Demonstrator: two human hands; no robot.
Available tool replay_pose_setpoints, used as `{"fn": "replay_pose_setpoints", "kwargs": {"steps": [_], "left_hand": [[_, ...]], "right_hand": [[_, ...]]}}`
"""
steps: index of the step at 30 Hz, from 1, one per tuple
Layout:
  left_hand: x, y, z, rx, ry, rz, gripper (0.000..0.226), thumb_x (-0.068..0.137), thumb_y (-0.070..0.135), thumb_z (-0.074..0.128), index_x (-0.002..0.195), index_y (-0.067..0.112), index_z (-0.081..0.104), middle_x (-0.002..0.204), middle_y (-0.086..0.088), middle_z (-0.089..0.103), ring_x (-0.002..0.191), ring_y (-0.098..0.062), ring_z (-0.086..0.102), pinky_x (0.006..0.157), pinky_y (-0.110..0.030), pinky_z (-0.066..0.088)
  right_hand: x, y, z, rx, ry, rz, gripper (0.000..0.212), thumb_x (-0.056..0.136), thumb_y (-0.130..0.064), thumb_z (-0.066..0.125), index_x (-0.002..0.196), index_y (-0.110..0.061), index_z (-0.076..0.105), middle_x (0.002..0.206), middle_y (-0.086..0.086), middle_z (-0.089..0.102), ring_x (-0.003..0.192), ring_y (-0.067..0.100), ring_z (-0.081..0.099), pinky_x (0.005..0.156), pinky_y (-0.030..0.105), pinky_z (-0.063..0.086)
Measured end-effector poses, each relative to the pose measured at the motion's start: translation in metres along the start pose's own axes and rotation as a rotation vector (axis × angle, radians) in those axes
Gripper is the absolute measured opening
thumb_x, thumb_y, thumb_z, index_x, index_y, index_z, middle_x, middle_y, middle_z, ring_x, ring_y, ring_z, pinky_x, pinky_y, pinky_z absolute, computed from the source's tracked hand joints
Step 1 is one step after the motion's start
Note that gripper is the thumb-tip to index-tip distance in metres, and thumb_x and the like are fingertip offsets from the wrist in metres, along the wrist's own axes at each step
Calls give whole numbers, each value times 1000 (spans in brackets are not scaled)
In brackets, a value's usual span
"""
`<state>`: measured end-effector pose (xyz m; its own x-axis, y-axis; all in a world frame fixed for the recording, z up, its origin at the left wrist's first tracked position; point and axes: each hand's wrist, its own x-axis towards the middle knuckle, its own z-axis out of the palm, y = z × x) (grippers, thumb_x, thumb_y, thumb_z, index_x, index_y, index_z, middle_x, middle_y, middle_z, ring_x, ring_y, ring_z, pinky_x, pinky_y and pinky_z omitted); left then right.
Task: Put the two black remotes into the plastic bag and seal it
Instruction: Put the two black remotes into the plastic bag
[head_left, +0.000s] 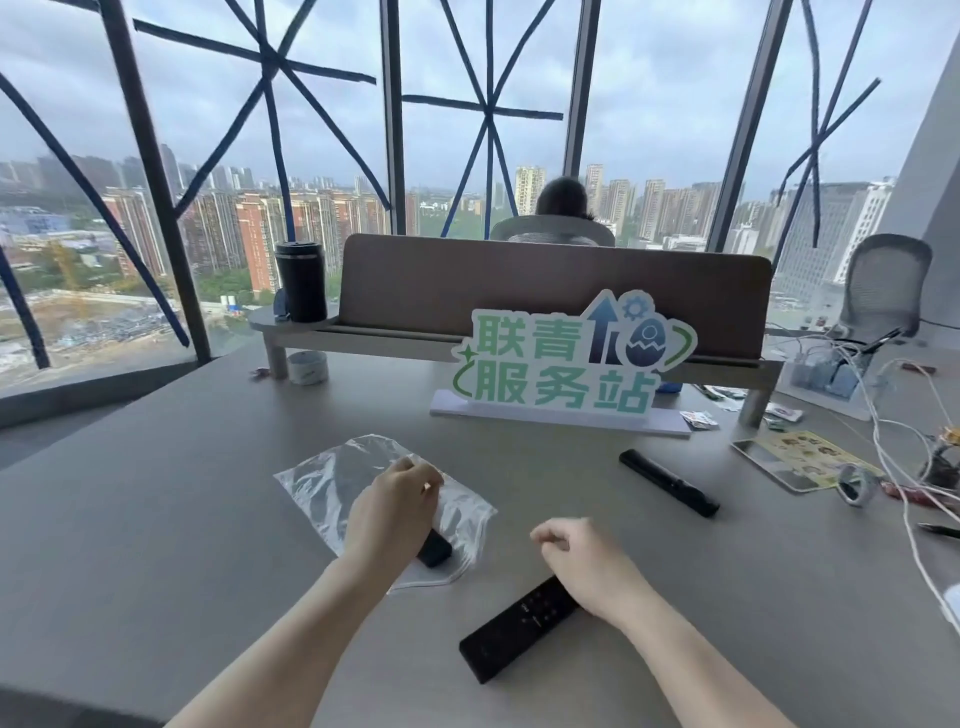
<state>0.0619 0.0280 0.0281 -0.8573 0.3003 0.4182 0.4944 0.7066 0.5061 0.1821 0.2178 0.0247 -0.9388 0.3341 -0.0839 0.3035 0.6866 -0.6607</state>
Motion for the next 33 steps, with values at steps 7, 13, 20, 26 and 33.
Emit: {"fn": "replay_pose_setpoints", "kwargs": {"steps": [7, 13, 20, 26, 33], "left_hand": [[-17, -2, 12, 53, -36, -21, 22, 90, 24, 49, 80, 22, 68, 86, 0, 60, 77, -28, 59, 54, -31, 41], [-22, 7, 20, 11, -55, -44, 22, 90, 25, 50, 87, 26, 72, 83, 2, 61, 72, -20, 50, 55, -30, 34], [5, 61, 41, -223, -80, 71, 21, 89, 20, 54, 98, 23, 73, 102, -2, 70, 92, -21, 63, 75, -29, 43], [19, 112, 54, -256, -119, 159, 23, 88, 18, 53, 99, 20, 73, 98, -3, 69, 84, -19, 60, 70, -25, 40], [15, 85, 55, -290, -116, 57, 17, 87, 20, 57, 91, 23, 73, 89, 3, 70, 80, -16, 63, 71, -27, 45]], "right_hand": [[-20, 44, -17, -418, -213, -129, 53, 86, -42, 58, 138, -37, 48, 140, -24, 44, 125, 12, 50, 99, 34, 44], [-41, 60, -30, -239, -140, -64, 38, 72, -50, 67, 97, -31, 46, 89, -12, 56, 75, 12, 54, 68, 30, 43], [-46, 70, -68, 195, -24, 25, 35, 72, -45, 76, 92, -18, 65, 73, -3, 59, 57, 6, 48, 58, 26, 37], [-4, 36, -37, 441, 16, 37, 26, 84, -30, 72, 101, -12, 64, 66, -9, 51, 36, -2, 39, 41, 13, 29], [14, 90, -52, 291, 444, 227, 18, 90, -11, 52, 85, -24, 65, 86, 0, 68, 72, 15, 62, 62, 27, 42]]}}
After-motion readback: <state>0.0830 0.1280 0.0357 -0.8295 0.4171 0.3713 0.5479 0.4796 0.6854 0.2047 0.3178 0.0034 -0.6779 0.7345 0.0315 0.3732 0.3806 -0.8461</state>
